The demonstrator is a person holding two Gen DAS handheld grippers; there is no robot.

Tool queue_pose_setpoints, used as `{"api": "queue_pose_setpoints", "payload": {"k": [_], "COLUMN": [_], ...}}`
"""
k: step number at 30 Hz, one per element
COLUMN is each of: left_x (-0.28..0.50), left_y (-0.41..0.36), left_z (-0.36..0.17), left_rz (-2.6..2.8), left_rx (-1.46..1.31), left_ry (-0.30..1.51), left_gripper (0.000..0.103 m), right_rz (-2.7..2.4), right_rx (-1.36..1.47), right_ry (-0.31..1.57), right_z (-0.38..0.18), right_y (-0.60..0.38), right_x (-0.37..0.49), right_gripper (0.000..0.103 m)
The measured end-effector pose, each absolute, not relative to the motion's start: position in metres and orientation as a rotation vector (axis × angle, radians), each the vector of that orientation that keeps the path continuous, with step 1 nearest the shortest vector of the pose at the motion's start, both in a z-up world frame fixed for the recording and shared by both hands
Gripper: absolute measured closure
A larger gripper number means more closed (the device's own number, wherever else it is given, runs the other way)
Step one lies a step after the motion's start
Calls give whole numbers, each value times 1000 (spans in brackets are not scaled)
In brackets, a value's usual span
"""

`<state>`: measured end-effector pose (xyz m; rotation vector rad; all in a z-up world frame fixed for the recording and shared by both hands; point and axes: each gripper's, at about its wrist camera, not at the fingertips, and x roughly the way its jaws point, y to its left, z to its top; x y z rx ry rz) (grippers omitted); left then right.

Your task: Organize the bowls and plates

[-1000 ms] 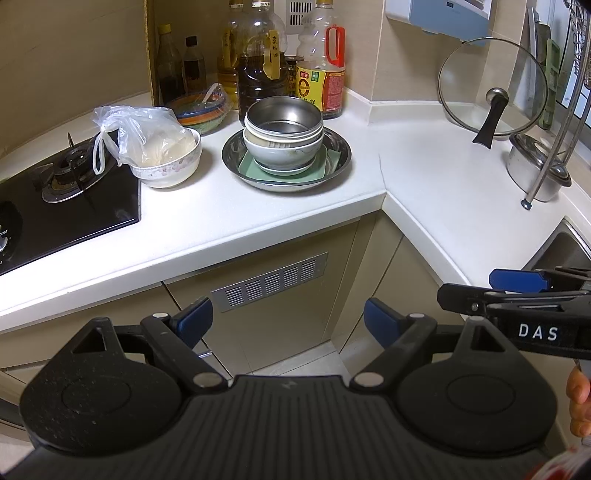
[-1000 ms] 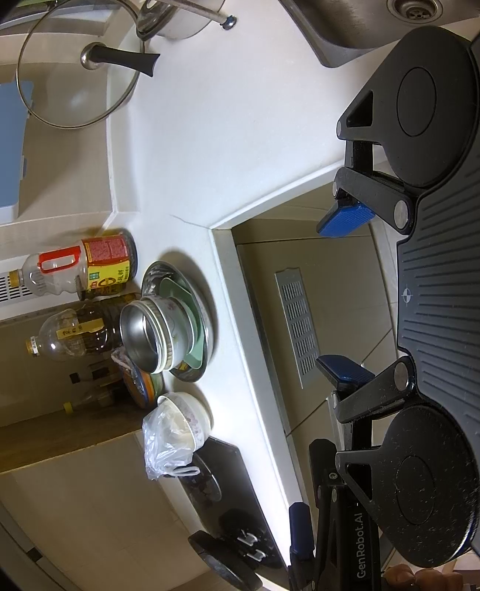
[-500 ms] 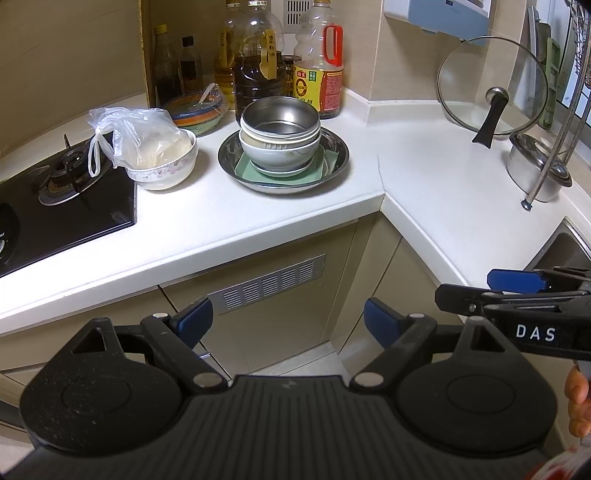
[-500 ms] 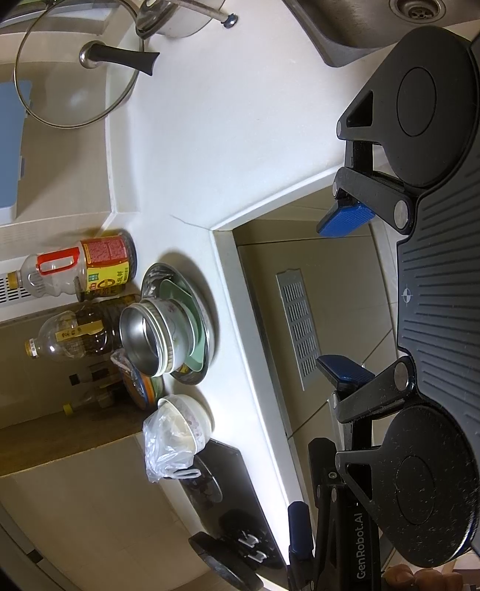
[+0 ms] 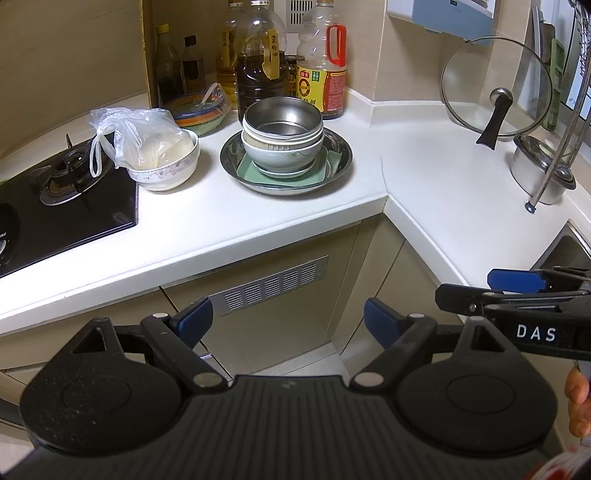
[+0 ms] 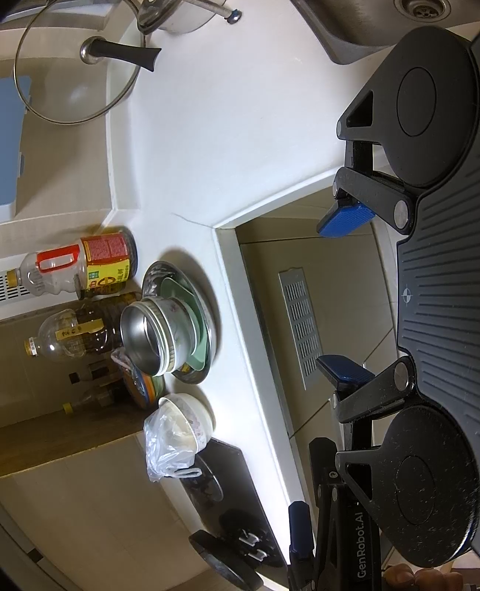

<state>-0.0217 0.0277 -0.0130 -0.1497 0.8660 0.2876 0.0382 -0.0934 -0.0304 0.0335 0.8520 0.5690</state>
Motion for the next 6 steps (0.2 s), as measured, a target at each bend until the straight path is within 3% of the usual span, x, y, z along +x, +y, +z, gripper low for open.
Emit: {"api": "queue_pose_setpoints", "payload": {"k": [6], "left_x": [-21], "left_y": [29], "left_z": [-13], "left_rz": [284], "left_rx": [-155], "left_ry": [863], "left_gripper": [15], "right_rz": [570], "right_rx": [33], "right_ry": [853], "right_z": [-32], "right_y": [-93], "right_x": [39], "right_gripper": [33]}}
